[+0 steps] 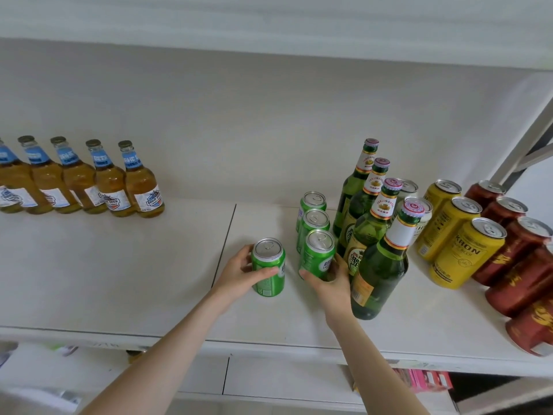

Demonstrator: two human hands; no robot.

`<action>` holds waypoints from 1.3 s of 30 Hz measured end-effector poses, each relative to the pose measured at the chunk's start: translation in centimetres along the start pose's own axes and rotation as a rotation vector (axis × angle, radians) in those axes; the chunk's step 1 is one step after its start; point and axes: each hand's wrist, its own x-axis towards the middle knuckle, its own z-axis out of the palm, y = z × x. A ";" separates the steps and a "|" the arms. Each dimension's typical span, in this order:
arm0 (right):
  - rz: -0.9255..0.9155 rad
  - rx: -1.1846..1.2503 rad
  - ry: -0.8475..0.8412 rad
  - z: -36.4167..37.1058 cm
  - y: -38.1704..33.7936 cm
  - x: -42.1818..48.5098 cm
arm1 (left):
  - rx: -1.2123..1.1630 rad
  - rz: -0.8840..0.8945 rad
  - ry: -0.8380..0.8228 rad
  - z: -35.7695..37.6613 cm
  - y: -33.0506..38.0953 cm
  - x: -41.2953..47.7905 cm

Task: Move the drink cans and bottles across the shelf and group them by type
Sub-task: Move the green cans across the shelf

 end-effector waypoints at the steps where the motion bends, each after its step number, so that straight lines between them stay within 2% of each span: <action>1: 0.005 0.016 0.002 -0.2 0.4 -0.5 | -0.012 -0.011 -0.005 0.0 0.0 -0.2; 6: -0.008 -0.102 0.019 -1.0 1.9 -3.6 | -0.042 -0.068 -0.041 0.6 0.1 -1.5; 12: -0.060 -0.188 -0.224 -1.7 2.0 -6.6 | -0.078 -0.095 -0.104 2.3 0.1 -3.5; 15: -0.075 -0.165 -0.270 -2.4 1.9 -7.5 | -0.084 -0.103 -0.163 3.5 0.2 -4.3; 22: -0.081 -0.161 -0.224 -4.6 1.8 -8.4 | -0.016 -0.060 -0.234 6.6 0.4 -4.8; 39: -0.132 -0.178 -0.051 -4.0 1.9 -5.7 | 0.030 -0.060 -0.165 7.9 0.2 -1.4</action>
